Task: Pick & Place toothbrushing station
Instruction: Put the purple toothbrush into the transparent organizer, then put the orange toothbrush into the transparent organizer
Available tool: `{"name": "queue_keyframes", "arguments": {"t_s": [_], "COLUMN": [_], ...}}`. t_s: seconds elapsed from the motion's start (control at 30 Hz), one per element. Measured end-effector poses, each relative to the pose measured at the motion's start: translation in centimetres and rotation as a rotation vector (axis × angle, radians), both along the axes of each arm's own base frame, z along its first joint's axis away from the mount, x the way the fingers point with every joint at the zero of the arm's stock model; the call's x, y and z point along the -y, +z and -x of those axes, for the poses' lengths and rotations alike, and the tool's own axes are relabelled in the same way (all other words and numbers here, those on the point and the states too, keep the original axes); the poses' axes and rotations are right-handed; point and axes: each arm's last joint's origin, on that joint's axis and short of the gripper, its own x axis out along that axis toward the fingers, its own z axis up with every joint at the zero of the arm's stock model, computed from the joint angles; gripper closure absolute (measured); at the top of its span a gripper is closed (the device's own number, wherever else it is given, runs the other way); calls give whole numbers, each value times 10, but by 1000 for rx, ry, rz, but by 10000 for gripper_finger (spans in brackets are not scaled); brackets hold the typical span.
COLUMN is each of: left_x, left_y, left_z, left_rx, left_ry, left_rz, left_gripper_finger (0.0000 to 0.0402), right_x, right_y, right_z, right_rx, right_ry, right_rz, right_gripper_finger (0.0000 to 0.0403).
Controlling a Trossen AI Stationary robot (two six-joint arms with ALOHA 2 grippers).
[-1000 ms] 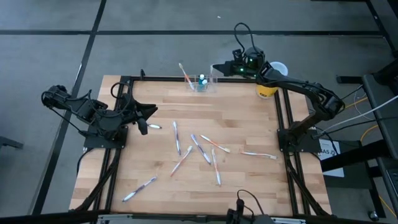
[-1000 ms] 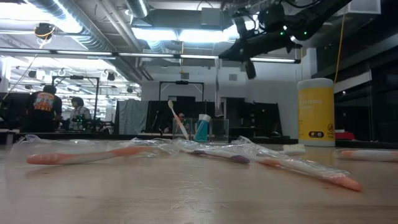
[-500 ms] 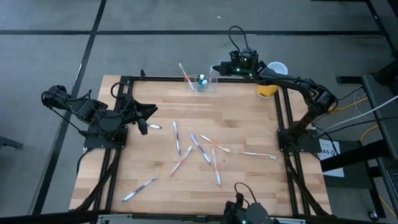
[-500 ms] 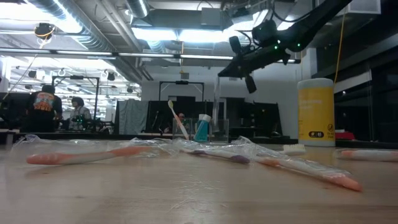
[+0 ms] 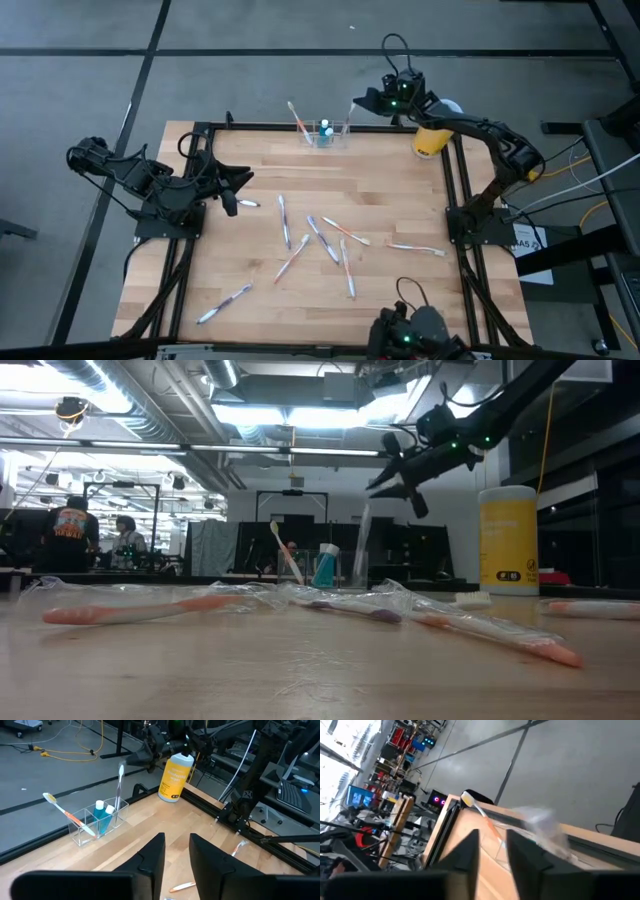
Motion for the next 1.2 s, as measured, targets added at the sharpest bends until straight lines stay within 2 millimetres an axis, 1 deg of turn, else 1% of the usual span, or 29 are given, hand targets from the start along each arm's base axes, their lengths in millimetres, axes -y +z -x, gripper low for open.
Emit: {"name": "queue_keyframes", "arguments": {"t_s": [0.1, 0.17, 0.23, 0.3, 0.37, 0.43, 0.53, 0.63, 0.7, 0.77, 0.83, 0.9, 0.97, 1.03, 1.1, 1.13, 1.2], "left_x": [0, 0, 0, -1, -1, -1, -1, -2, -3, -4, -7, -10, -12, -12, -12, -12, -11], "left_y": [0, 1, 1, 1, 1, 0, -2, -5, -7, -10, -13, -18, -22, -25, -25, -25, -25], "left_z": [0, 0, 0, 0, 0, 1, 2, 3, 4, 5, 6, 6, 1, -3, -8, -9, -12], "left_rx": [5, 9, 11, 10, 7, -2, -24, -61, -84, -104, -140, -191, -240, -278, -281, -284, -293], "left_ry": [1, 10, 20, 25, 25, 28, 27, 25, 29, 37, 28, 14, -5, -29, -48, -59, -76], "left_rz": [2, -2, -7, -12, -17, -23, -33, -46, -48, -40, -12, 20, 41, 53, 57, 56, 46], "left_gripper_finger": [293, 280, 268, 258, 250, 245, 241, 240, 240, 240, 240, 240, 240, 240, 240, 240, 240], "right_x": [0, -1, -6, -19, -39, -67, -113, -159, -182, -199, -211, -221, -231, -239, -246, -251, -261], "right_y": [-1, 1, 5, 14, 22, 29, 37, 40, 41, 40, 30, 14, -8, -30, -49, -55, -60], "right_z": [1, 1, 0, 0, 0, 1, 6, 14, 18, 22, 24, 28, 33, 43, 54, 59, 68], "right_rx": [-1, 12, 33, 37, -11, -100, -271, -480, -589, -687, -766, -829, -882, -953, -1007, -1026, -1038], "right_ry": [28, 58, 123, 203, 273, 340, 441, 526, 556, 564, 578, 608, 634, 636, 625, 620, 617], "right_rz": [-10, -12, -25, -37, -45, -50, -25, 28, 62, 98, 83, 35, -34, -128, -217, -247, -286], "right_gripper_finger": [241, 213, 197, 191, 192, 198, 211, 226, 235, 242, 247, 251, 252, 252, 252, 252, 252]}}
